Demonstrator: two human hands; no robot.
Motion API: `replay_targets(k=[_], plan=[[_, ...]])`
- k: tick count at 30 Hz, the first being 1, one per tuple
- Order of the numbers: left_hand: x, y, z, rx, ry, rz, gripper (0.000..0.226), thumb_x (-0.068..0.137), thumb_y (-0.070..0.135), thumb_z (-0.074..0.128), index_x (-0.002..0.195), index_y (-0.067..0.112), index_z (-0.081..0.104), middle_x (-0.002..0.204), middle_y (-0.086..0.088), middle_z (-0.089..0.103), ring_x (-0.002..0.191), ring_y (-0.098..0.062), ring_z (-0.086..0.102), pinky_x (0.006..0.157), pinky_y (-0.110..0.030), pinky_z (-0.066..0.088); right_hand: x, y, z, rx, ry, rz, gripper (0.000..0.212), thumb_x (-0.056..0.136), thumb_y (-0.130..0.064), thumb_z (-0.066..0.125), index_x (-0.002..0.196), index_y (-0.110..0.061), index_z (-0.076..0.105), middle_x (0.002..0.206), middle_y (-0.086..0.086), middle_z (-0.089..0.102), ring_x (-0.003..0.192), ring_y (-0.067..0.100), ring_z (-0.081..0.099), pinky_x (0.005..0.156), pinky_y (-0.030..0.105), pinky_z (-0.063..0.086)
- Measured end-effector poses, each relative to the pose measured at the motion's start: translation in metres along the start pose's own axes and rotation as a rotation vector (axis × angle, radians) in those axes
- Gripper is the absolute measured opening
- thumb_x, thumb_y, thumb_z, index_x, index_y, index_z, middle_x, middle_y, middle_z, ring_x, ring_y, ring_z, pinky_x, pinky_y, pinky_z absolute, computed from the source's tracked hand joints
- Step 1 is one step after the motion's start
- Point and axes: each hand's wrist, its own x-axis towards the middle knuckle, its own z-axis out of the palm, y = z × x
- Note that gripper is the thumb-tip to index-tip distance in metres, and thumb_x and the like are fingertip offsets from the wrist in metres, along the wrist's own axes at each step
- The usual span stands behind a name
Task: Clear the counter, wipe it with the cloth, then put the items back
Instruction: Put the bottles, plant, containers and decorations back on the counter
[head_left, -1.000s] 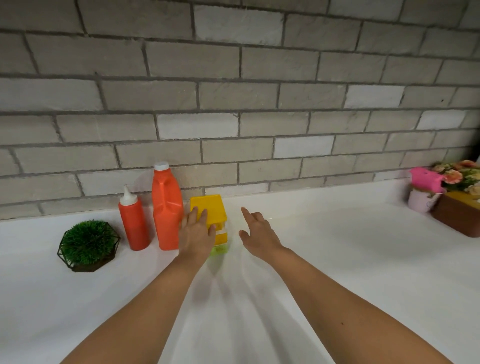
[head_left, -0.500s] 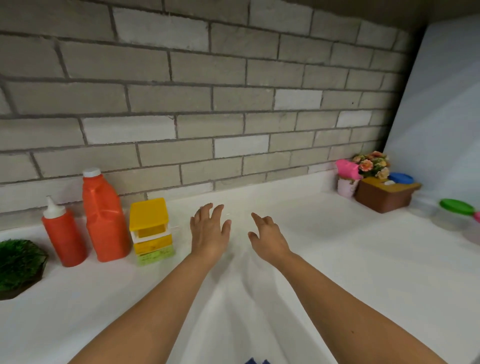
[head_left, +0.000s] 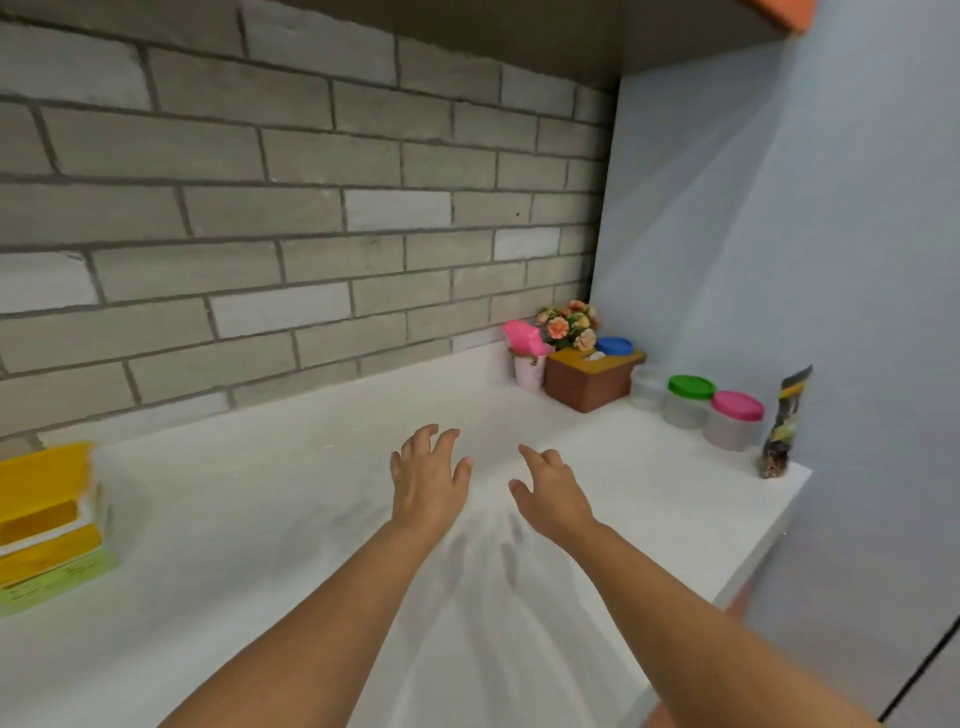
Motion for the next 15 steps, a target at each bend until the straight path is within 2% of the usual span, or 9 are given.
replay_targets(k=[9, 15], plan=[[0.011, 0.102, 0.083, -0.013, -0.082, 0.043, 0.044, 0.098, 0.035, 0.039, 0.139, 0.022, 0.039, 0.149, -0.004, 0.028, 0.136, -0.022, 0.029, 0.113, -0.037, 0.019, 0.006, 0.119, -0.050, -0.027, 0.009, 0.090, 0.055, 0.097, -0.028, 0.043, 0.147, -0.018, 0.024, 0.142, 0.009, 0.034, 0.129, 0.028, 0.037, 0.105, 0.039, 0.037], [0.027, 0.139, 0.114, -0.035, -0.113, 0.075, 0.042, 0.097, 0.033, 0.041, 0.138, 0.021, 0.041, 0.148, -0.005, 0.030, 0.134, -0.023, 0.032, 0.111, -0.036, 0.022, 0.022, 0.162, -0.069, 0.002, 0.037, 0.129, 0.054, 0.097, -0.027, 0.044, 0.147, -0.017, 0.026, 0.143, 0.009, 0.033, 0.129, 0.027, 0.036, 0.104, 0.038, 0.038]])
